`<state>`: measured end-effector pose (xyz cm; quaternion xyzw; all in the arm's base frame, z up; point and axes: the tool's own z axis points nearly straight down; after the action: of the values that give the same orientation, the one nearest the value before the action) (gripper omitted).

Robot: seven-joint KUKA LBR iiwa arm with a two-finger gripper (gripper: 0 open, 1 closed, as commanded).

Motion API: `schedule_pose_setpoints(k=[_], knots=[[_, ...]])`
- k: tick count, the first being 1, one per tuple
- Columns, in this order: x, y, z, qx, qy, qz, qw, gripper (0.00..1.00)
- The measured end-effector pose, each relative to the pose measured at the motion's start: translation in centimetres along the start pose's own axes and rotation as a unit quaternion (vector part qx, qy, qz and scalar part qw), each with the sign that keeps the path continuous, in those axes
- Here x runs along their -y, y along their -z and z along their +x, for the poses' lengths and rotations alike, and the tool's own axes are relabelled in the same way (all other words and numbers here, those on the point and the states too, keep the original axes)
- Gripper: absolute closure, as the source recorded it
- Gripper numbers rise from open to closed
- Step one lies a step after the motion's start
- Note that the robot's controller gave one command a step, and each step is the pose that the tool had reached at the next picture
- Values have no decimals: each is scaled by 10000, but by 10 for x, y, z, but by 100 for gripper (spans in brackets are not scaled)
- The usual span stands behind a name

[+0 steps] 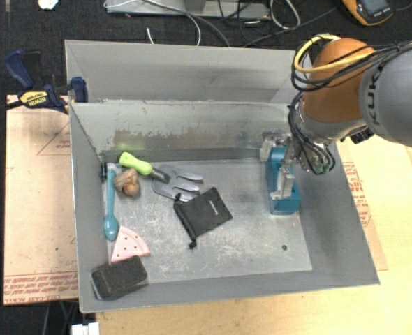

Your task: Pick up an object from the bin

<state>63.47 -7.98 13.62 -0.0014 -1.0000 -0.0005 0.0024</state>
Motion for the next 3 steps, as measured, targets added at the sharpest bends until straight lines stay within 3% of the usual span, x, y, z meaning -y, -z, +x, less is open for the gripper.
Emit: schedule_pose_setpoints(k=[1,2,3], knots=[[0,5,-2,34,9,4,10000,0],[-64,-43,6,16,165,-8,9999,0],[-103,-39,3,76,492,15,9988,0]])
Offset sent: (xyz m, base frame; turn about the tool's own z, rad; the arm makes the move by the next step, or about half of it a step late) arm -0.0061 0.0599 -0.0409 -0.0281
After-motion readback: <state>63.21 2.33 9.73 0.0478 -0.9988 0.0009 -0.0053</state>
